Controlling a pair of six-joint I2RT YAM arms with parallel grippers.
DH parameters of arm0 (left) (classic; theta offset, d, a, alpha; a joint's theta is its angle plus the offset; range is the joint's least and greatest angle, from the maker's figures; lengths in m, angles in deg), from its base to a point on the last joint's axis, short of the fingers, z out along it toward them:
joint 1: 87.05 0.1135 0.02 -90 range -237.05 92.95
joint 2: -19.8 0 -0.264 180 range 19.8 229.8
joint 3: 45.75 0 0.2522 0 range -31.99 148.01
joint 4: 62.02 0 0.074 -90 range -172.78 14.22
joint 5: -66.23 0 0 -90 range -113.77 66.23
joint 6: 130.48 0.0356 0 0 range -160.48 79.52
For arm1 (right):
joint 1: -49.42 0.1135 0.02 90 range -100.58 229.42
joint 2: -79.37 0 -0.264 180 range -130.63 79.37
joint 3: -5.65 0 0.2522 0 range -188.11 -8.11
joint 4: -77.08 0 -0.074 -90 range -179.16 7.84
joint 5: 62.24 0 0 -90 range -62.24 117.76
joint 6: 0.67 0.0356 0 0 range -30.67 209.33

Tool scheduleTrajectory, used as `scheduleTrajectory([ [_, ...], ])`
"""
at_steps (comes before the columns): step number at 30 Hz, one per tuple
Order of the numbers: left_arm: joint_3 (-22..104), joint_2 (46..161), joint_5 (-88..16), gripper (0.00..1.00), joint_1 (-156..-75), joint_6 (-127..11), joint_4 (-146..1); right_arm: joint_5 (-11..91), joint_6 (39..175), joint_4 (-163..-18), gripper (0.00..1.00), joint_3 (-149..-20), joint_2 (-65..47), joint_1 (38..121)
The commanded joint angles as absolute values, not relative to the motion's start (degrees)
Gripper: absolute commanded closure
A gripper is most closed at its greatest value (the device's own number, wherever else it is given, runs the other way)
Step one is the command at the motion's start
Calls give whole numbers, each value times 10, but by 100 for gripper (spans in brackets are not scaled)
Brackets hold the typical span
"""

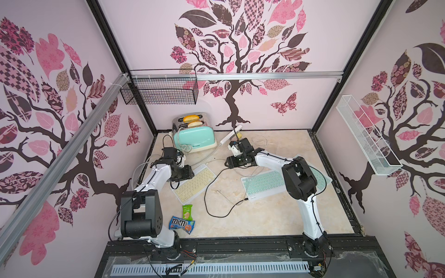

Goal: Unplug the wireless keyboard
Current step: Place the power cord at the center of the board, then pick up the keyboard from the center of the board.

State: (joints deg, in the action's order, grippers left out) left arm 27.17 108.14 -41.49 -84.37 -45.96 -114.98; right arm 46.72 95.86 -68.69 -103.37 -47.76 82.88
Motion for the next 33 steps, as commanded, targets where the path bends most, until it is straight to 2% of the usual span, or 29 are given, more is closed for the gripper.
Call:
scheduleTrajectory([
  [1,276,1090,-424,48,-845,-449,-1145,492,955,-666,39,-1065,-499,831],
  [5,278,1096,-430,49,-845,-447,-1145,512,952,-664,45,-1076,-514,832],
  [16,283,1105,-440,49,-845,-445,-1147,504,929,-626,87,-1114,-507,834],
  [19,287,1108,-448,49,-844,-443,-1147,495,919,-615,94,-1114,-486,836],
  [23,292,1111,-483,49,-845,-437,-1133,489,906,-598,100,-1120,-458,837],
  [33,323,1134,-558,50,-844,-391,-1113,509,860,-570,100,-1142,-386,851],
])
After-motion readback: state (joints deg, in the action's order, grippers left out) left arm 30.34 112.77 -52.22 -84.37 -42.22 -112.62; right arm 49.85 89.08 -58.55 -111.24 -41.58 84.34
